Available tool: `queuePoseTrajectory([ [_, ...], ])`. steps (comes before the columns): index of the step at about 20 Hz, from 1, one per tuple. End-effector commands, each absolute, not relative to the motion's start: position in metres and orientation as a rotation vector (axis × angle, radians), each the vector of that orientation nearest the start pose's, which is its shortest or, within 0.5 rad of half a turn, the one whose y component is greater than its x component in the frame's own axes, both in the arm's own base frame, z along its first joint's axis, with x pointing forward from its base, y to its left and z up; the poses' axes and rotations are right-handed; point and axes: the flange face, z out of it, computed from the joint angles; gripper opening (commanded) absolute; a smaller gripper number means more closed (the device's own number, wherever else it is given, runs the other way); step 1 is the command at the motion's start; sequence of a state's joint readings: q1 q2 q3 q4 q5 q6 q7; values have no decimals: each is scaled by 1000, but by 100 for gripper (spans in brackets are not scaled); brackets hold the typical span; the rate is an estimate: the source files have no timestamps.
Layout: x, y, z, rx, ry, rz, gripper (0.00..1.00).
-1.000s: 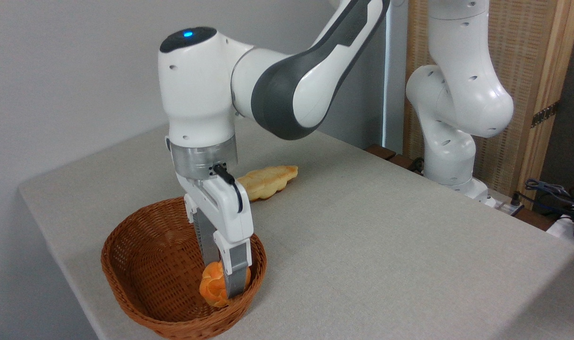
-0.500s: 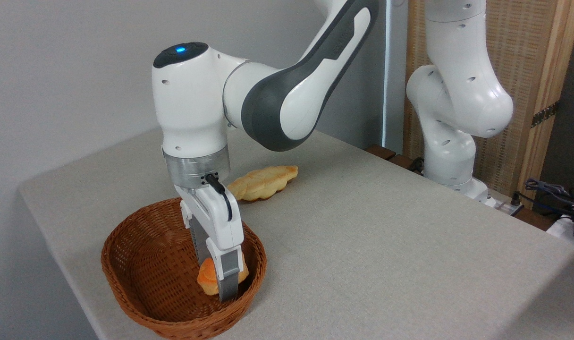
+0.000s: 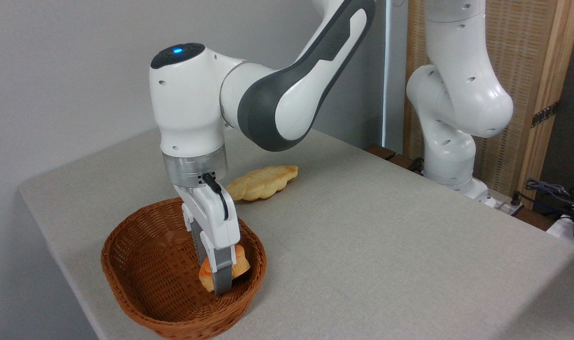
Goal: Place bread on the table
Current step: 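Lift the orange roll out of the basket toward the yellow bread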
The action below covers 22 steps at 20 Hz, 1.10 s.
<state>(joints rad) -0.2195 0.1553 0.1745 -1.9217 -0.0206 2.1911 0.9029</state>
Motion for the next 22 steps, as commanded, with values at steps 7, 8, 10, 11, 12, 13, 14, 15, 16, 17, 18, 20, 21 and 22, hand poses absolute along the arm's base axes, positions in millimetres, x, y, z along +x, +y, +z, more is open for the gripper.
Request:
queuePoseTrajectory([
  [7,601,-35,480,-2807,1355,-371,59],
  [8,597,-35,490,-2815,1355,-385,60],
  [10,585,-36,507,-2828,1370,-372,60],
  [11,580,-35,515,-2835,1374,-369,60],
  [12,574,-39,522,-2847,1382,-353,59],
  [13,567,-49,527,-2861,1392,-323,59],
  [14,560,-54,531,-2877,1398,-291,59],
  [15,551,-60,530,-2904,1405,-224,59],
  [16,539,-71,528,-2934,1418,-126,60],
  [17,531,-78,527,-2957,1415,-52,60],
  [18,525,-79,530,-2980,1387,-18,60],
  [20,514,-91,529,-3021,1318,38,60],
  [21,508,-98,524,-3042,1273,62,60],
  [22,502,-102,516,-3058,1239,97,60],
])
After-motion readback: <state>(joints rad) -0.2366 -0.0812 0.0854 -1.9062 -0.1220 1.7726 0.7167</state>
